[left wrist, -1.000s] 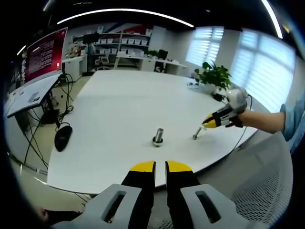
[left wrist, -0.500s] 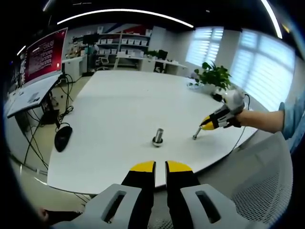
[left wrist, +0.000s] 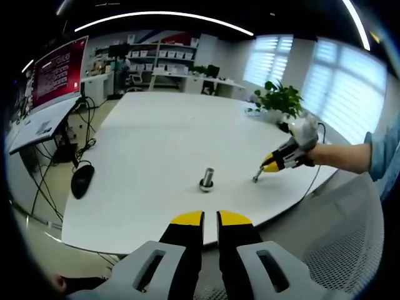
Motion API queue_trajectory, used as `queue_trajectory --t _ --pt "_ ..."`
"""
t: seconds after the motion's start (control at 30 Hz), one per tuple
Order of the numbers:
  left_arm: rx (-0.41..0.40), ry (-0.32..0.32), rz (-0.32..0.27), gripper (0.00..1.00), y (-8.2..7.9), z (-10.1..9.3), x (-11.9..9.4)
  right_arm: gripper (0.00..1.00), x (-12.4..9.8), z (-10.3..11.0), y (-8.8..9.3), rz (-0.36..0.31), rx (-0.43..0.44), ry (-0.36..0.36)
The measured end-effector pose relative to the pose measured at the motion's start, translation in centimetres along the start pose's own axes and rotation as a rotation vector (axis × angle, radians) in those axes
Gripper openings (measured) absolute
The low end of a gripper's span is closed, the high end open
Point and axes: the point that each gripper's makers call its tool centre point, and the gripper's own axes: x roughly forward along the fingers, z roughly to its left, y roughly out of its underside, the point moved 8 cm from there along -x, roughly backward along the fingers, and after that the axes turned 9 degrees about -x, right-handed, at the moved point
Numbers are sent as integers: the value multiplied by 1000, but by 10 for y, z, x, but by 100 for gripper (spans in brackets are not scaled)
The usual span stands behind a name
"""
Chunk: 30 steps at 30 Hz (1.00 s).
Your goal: Place the washer onto the threaded stud by aligning its center hole with the stud, sliding it down to the base, and recovering from edge contact or off-axis alignment until the washer reaches the visible bottom stop.
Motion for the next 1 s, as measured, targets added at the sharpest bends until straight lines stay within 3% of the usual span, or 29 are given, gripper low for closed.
queue_trajectory --t 0.67,1.0 --pt "-3 -2 6 5 0 0 0 13 29 2 16 132 -75 -44" --pt "-4 -2 3 5 0 0 0 19 22 2 31 150 -52 -60"
